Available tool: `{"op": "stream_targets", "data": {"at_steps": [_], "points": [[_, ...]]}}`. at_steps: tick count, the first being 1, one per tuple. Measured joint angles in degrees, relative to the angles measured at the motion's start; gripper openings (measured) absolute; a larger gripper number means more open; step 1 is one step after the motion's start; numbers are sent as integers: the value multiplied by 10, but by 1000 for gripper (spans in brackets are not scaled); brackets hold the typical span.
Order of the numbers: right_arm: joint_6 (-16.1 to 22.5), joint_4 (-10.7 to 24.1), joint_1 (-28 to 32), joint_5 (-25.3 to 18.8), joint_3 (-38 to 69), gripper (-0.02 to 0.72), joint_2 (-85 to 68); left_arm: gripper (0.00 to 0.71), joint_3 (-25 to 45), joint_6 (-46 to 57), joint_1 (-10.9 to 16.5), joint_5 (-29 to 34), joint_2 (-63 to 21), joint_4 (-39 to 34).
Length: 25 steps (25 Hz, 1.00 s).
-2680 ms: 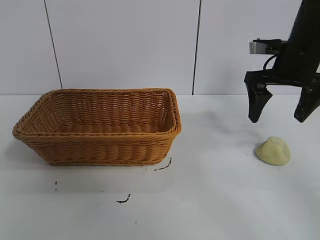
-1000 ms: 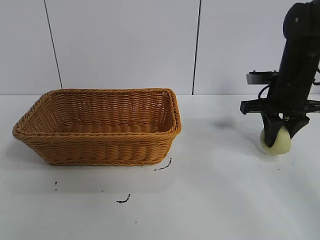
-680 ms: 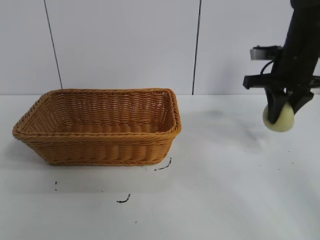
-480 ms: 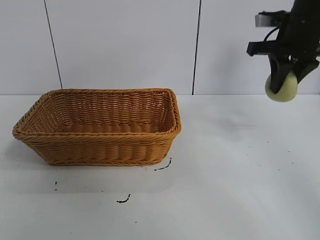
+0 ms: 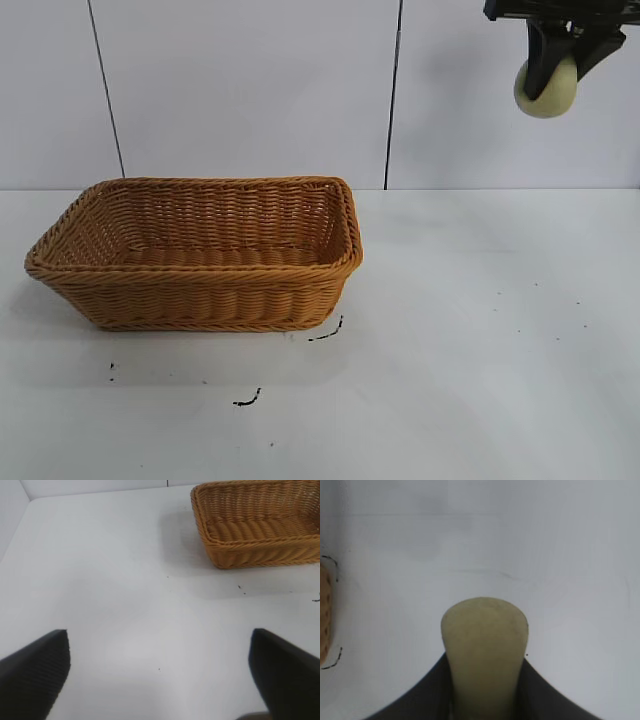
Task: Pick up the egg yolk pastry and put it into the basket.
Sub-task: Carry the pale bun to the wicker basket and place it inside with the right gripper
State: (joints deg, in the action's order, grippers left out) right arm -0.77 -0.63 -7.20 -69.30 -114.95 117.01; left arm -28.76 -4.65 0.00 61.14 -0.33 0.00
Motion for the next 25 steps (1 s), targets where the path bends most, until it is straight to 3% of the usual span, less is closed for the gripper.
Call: {"op": "stream_targets", "data": {"at_steps": [11, 19, 25], "points": [[-1, -1, -146, 21, -65, 183, 47, 697, 0, 0, 0, 0, 0, 0], [-1, -2, -260, 93, -69, 183, 93, 697, 0, 0, 0, 0, 0, 0], [-1, -6, -303, 154, -70, 183, 164, 697, 0, 0, 0, 0, 0, 0]]}}
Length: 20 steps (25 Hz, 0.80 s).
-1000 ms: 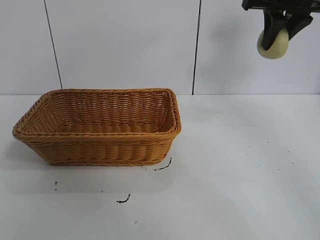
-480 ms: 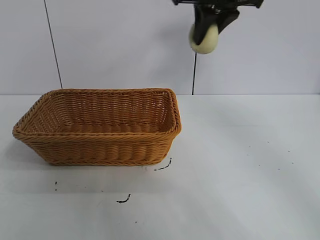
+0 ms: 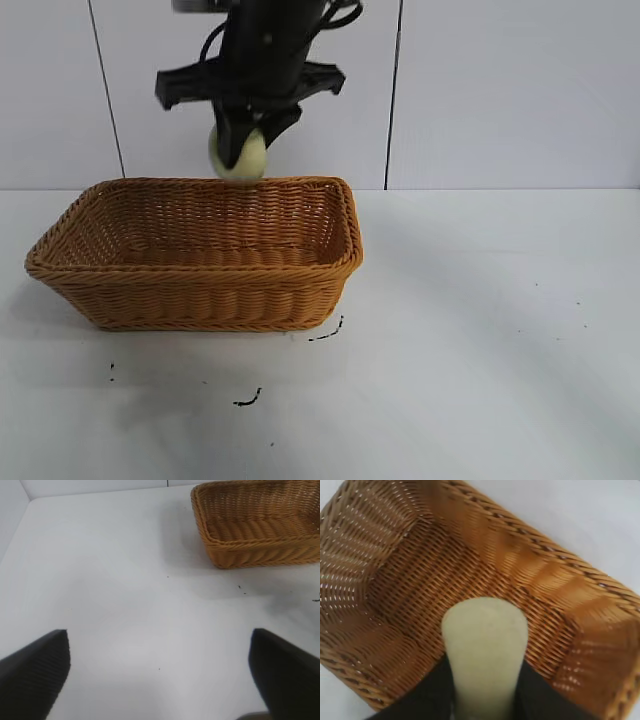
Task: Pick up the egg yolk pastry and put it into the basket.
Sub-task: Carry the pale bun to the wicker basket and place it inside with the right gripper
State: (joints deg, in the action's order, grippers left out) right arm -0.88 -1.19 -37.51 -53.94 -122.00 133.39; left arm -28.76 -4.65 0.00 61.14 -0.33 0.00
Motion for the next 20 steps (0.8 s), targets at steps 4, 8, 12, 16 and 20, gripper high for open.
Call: {"op": "stream_targets", "data": {"at_steps": [4, 8, 12, 16, 20], "points": [[0, -2, -1, 22, 0, 183, 48, 697, 0, 0, 0, 0, 0, 0], [0, -3, -1, 27, 0, 188, 80, 697, 0, 0, 0, 0, 0, 0], [0, -3, -1, 29, -2, 356, 84, 697, 0, 0, 0, 0, 0, 0], [0, -4, -1, 3, -28, 631, 84, 697, 0, 0, 0, 0, 0, 0], [0, -1, -1, -52, -84, 685, 78, 697, 0, 0, 0, 0, 0, 0]]}}
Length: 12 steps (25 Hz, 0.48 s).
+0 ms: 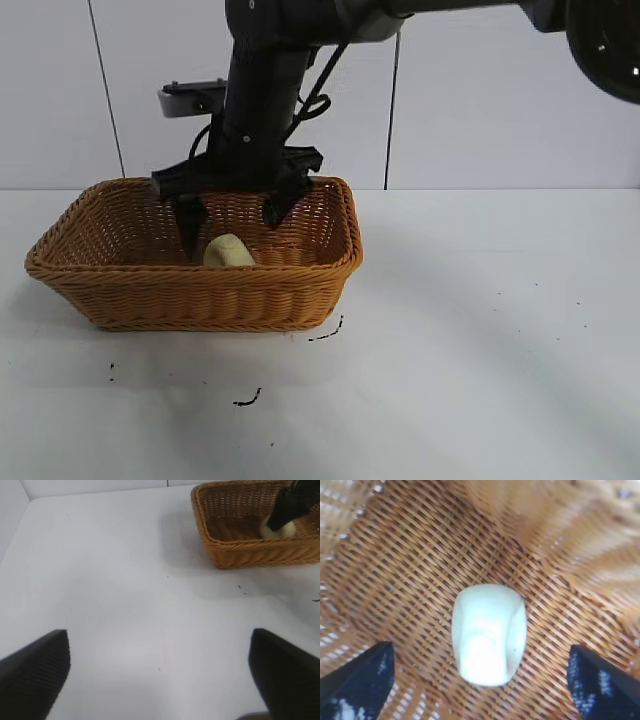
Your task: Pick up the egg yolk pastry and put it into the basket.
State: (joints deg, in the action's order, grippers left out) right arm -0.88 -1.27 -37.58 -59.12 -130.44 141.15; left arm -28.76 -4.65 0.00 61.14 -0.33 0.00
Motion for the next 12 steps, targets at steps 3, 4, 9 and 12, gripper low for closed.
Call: {"op": "stream_targets", "data": {"at_steps": [3, 4, 9, 12], "points": [[2, 6, 0, -23, -43, 689, -17, 697, 0, 0, 0, 0, 0, 0], [2, 8, 0, -29, -57, 689, -25, 697, 0, 0, 0, 0, 0, 0], [4, 27, 1, -36, -79, 695, -52, 697, 0, 0, 0, 0, 0, 0], [4, 35, 12, -51, -79, 695, -57, 697, 0, 0, 0, 0, 0, 0]]}}
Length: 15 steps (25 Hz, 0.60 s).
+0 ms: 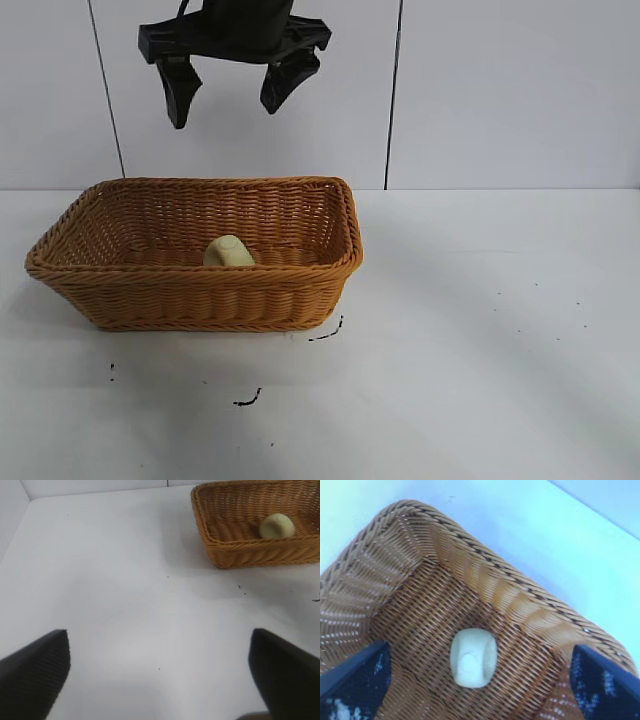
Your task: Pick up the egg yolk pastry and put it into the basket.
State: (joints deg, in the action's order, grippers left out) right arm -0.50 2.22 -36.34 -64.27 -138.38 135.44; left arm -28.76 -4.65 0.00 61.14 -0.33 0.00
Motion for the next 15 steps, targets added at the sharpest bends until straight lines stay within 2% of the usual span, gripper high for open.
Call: {"op": "stream_targets", "data": {"at_steps": [6, 15], "points": [[0, 2, 76, -12, 0, 695, -2, 697, 0, 0, 0, 0, 0, 0], [0, 11, 253, -51, 0, 695, -2, 697, 0, 0, 0, 0, 0, 0]]}}
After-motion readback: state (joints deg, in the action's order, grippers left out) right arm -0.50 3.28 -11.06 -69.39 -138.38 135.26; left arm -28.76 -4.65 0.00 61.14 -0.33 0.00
